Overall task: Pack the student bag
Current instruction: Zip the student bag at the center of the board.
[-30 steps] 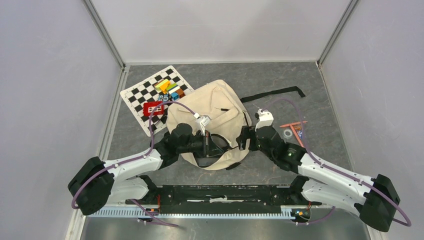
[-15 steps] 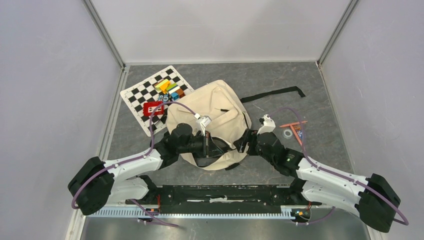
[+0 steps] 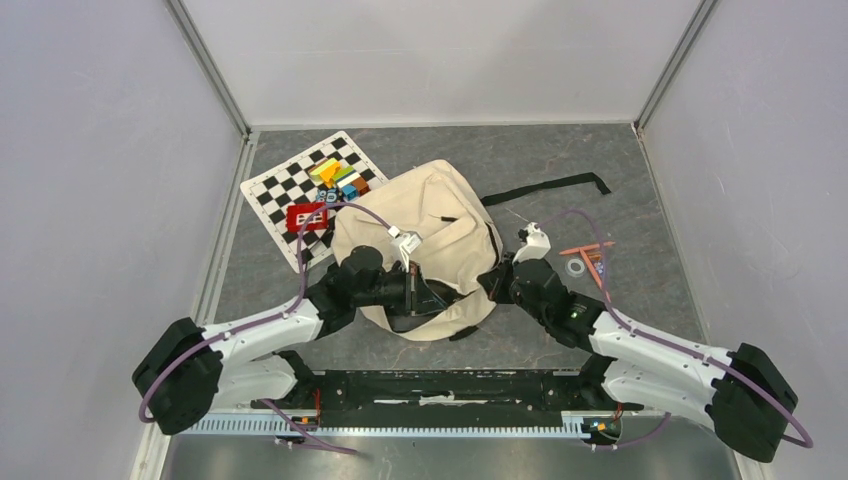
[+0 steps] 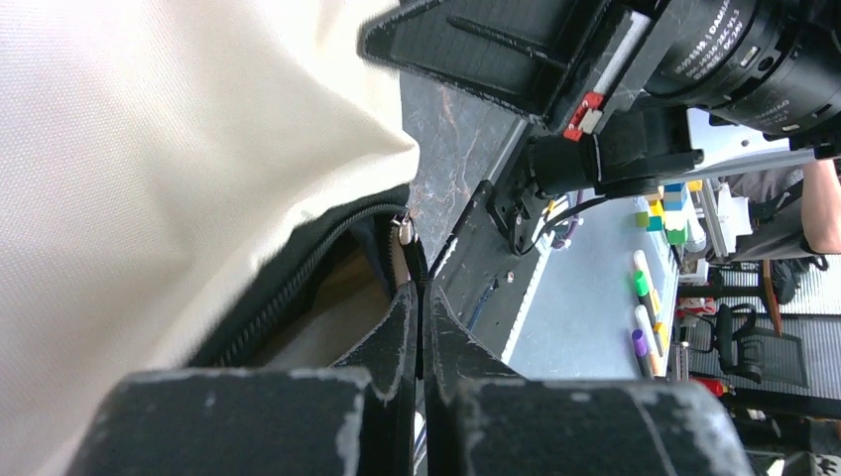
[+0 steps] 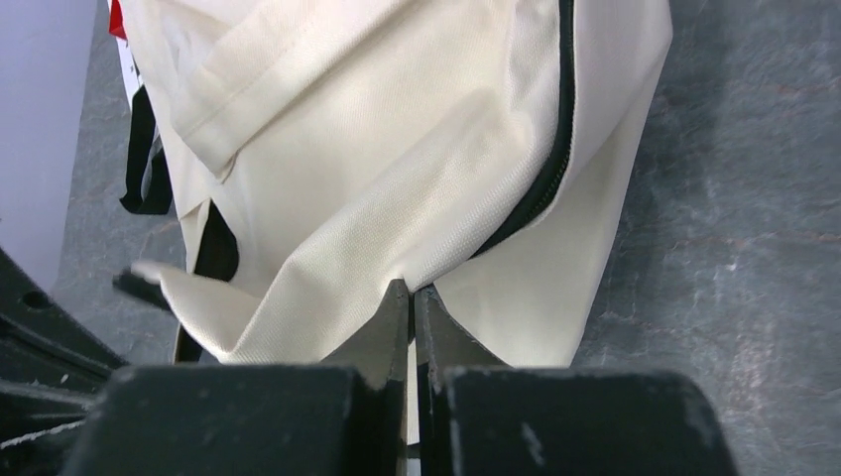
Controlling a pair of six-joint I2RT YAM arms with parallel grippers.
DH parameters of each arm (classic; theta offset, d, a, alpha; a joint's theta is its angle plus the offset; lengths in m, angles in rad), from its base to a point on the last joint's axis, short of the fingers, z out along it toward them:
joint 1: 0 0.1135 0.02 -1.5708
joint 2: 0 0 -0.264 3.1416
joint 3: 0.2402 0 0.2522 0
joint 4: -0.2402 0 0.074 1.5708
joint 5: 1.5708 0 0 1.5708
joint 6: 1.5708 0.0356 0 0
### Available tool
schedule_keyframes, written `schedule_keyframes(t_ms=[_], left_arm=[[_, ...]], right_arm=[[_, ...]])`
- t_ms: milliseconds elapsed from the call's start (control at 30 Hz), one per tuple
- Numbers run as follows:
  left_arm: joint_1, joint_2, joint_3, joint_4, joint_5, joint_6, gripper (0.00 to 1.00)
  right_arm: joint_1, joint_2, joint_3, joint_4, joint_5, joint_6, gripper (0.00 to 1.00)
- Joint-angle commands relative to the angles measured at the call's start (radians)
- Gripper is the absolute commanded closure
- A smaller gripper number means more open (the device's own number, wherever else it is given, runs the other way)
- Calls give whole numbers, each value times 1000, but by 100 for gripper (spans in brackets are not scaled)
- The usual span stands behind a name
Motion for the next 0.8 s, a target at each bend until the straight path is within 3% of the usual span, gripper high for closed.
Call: schedule_keyframes(t_ms=[0,467,633,767], left_arm=[[4,-69,34,-24,1,37,98],[5,-210,-49,-151,-115,42,98],[18,-222,-67,-204,-222,41,98],[69,-192,-65,-214,-225,42,98]], right_arm=[[-62,3,93,-11,112,-88,100],[-319,119,179,13,42,-218,100],[-405,112,178,11,-31,-261,100],[-442,71,171,-7,-54,-301,100]])
